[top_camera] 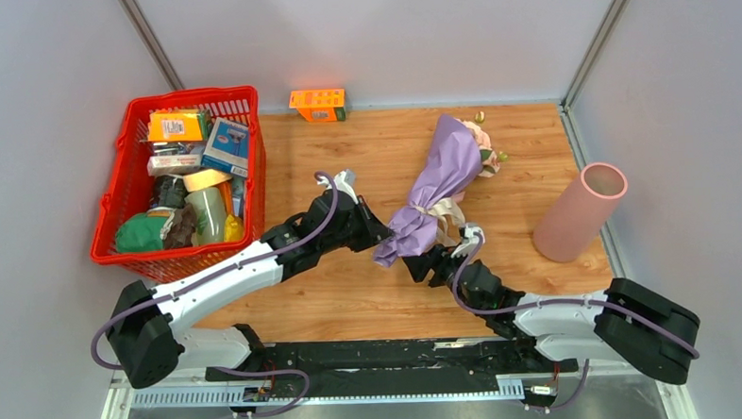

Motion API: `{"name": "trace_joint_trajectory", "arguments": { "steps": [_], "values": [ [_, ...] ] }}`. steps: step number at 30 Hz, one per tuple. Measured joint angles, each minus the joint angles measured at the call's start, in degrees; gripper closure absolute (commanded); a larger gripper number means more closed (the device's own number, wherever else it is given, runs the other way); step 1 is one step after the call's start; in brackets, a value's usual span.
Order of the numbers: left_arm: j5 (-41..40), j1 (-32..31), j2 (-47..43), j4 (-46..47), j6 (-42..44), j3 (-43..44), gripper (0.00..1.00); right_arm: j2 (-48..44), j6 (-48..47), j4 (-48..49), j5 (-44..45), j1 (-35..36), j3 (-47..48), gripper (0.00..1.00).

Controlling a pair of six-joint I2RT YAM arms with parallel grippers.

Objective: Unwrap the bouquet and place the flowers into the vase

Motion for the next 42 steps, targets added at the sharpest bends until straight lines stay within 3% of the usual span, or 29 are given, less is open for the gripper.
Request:
{"name": "trace_joint_trajectory", "arguments": {
  "steps": [8,17,22,28,29,34,42],
  "values": [
    [0.2,0.0,-1.2,0.2,-1.3,0.0,1.00,7.2,-1.0,7.7,4.6,0.0,2.2,0.35],
    [0.6,0.0,-1.4,1.3,-2.4,-0.6,1.00,16.5,-5.7,17.9,10.4,0.0,2.7,0.42],
    [0.6,0.1,-1.4,1.3,-2.5,-0.6,1.00,21.6,-8.4,24.6,10.5,0.0,4.1,0.64],
    [0.9,0.5,-1.4,1.3,-2.5,-0.6,1.00,24.3,-9.8,27.6,10.3,0.0,4.3,1.00],
    [0.8,0.5,-1.4,1.3,-2.4,-0.6,1.00,24.3,-9.9,27.9,9.9,0.0,4.2,1.00],
    [-0.7,1.0,-1.4,0.6,-1.2,-0.9,1.00,20.2,-9.9,25.5,7.9,0.0,2.8,1.00],
    [-4.3,2.3,-1.4,-1.7,1.9,-1.0,1.00,0.0,-8.5,9.4,4.1,0.0,0.2,1.00]
  ]
}}
